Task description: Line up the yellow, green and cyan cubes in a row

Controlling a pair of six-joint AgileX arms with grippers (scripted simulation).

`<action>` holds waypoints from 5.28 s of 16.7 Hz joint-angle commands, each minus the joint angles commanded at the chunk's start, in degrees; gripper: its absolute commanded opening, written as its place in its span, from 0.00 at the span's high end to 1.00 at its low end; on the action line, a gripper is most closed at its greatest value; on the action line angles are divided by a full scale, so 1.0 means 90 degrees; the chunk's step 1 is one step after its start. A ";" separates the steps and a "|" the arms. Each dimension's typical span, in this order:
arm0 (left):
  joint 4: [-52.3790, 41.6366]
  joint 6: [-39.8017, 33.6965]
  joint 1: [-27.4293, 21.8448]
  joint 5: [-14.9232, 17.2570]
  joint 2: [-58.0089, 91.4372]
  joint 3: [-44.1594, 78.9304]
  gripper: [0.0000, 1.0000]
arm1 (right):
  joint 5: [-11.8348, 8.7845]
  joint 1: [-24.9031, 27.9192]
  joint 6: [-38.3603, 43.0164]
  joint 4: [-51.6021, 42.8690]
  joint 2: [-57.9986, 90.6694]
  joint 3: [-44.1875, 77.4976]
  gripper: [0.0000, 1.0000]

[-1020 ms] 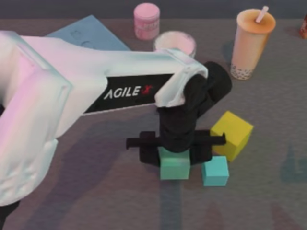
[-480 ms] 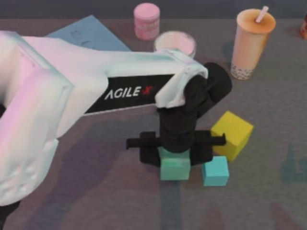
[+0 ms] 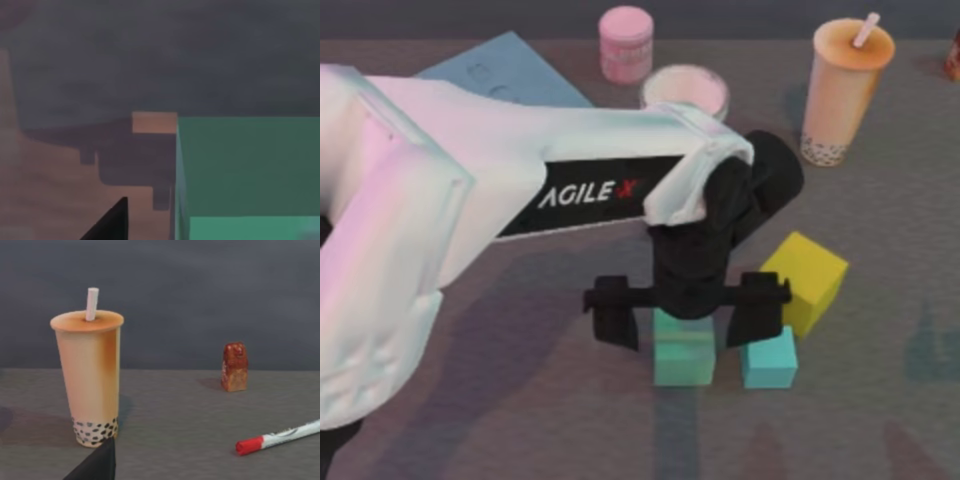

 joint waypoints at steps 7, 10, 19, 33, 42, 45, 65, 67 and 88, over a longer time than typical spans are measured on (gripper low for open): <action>-0.0112 -0.0005 0.0005 -0.0002 -0.0024 0.0107 0.00 | 0.0000 0.0000 0.0000 0.0000 0.0000 0.0000 0.00; -0.0760 -0.0035 0.0053 -0.0007 -0.0184 0.0553 0.00 | 0.0000 0.0000 0.0000 0.0000 0.0000 0.0000 0.00; -0.1534 -0.0033 0.0073 -0.0004 -0.0420 0.1097 0.00 | 0.0000 0.0001 0.0000 -0.0001 0.0001 0.0000 0.00; 0.1837 0.1396 0.2908 -0.0120 -0.6894 -0.4330 0.00 | -0.0004 0.1398 -0.1184 -0.3541 0.6109 0.4960 0.00; 0.4865 0.4048 0.4898 -0.0032 -1.2092 -0.8827 0.00 | -0.0019 0.2516 -0.2146 -0.6460 1.1244 0.8919 0.00; 0.5600 0.4781 0.5270 0.0033 -1.3226 -0.9683 0.00 | -0.0006 0.2767 -0.2369 -0.7074 1.2373 0.9877 0.00; 0.6139 0.5335 0.5511 0.0087 -1.3963 -1.0226 0.00 | 0.0017 0.2950 -0.2498 -0.5472 1.3757 0.9230 0.00; 0.6139 0.5335 0.5511 0.0087 -1.3963 -1.0226 0.00 | 0.0017 0.2950 -0.2498 -0.5465 1.3760 0.9225 0.00; 0.6139 0.5335 0.5511 0.0087 -1.3963 -1.0226 0.00 | 0.0017 0.2950 -0.2498 -0.5465 1.3760 0.9225 1.00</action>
